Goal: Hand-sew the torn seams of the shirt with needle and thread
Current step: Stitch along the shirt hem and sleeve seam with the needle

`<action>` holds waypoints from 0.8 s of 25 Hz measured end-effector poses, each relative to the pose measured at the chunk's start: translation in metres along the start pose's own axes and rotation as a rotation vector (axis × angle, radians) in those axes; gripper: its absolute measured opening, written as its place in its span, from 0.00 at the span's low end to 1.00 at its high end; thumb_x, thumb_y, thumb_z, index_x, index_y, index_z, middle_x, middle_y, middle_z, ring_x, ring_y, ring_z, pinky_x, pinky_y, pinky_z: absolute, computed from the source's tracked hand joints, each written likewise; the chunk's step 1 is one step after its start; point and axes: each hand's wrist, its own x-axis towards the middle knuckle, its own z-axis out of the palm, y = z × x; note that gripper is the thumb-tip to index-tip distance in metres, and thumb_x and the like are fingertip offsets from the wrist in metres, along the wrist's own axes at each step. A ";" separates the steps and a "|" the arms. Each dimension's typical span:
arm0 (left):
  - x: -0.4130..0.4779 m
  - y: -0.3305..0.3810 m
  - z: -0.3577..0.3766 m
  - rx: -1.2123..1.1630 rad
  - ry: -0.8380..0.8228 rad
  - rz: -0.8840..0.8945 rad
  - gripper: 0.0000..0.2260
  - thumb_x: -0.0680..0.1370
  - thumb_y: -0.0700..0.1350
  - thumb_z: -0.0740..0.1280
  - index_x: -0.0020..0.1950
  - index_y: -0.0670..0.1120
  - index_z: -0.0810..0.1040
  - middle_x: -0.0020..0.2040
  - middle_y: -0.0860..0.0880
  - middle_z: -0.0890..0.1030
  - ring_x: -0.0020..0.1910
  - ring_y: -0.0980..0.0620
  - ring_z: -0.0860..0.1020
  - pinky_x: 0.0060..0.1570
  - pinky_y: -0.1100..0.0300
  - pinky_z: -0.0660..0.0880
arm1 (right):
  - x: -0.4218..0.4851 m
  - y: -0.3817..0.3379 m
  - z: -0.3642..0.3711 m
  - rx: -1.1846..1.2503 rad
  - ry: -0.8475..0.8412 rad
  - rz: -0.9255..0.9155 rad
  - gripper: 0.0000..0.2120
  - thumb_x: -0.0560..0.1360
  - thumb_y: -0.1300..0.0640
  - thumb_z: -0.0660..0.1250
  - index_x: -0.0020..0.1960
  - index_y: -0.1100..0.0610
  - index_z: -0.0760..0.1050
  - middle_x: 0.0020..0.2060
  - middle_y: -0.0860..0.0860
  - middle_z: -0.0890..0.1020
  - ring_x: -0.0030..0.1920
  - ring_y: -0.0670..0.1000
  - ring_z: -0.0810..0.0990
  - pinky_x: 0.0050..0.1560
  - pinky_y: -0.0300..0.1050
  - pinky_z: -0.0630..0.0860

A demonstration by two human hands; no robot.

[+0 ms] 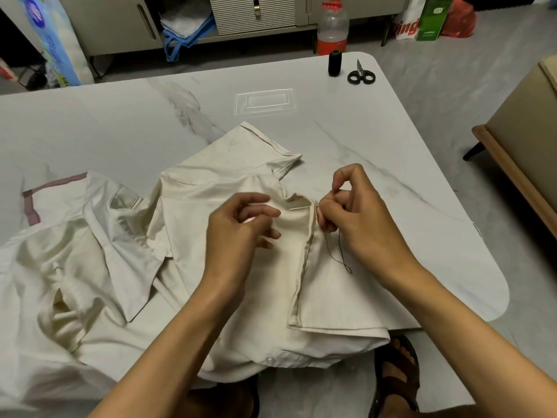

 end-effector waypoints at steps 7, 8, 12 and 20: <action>-0.014 0.000 0.038 -0.579 -0.257 -0.307 0.06 0.76 0.33 0.68 0.44 0.41 0.83 0.41 0.42 0.82 0.39 0.50 0.83 0.42 0.64 0.80 | 0.001 0.000 0.003 0.304 -0.028 0.116 0.10 0.77 0.70 0.59 0.50 0.57 0.64 0.30 0.54 0.76 0.34 0.52 0.71 0.36 0.41 0.70; -0.014 -0.001 0.041 -0.625 -0.247 -0.314 0.04 0.77 0.34 0.68 0.46 0.40 0.82 0.40 0.42 0.82 0.38 0.50 0.82 0.43 0.63 0.80 | 0.001 0.000 0.003 0.312 -0.028 0.122 0.10 0.78 0.70 0.59 0.50 0.57 0.64 0.30 0.54 0.76 0.34 0.52 0.71 0.35 0.40 0.70; -0.012 -0.004 0.049 -0.650 -0.190 -0.245 0.03 0.76 0.36 0.67 0.48 0.38 0.80 0.37 0.42 0.79 0.36 0.50 0.81 0.45 0.61 0.81 | 0.000 -0.004 0.002 0.312 -0.035 0.126 0.10 0.78 0.70 0.60 0.51 0.57 0.64 0.30 0.54 0.76 0.34 0.52 0.70 0.35 0.40 0.70; -0.008 -0.013 0.052 -0.614 -0.226 -0.234 0.04 0.79 0.40 0.67 0.47 0.39 0.77 0.37 0.43 0.76 0.38 0.48 0.77 0.56 0.52 0.74 | -0.003 -0.007 0.000 0.295 -0.048 0.140 0.08 0.78 0.70 0.58 0.49 0.58 0.65 0.31 0.54 0.76 0.32 0.50 0.71 0.36 0.41 0.71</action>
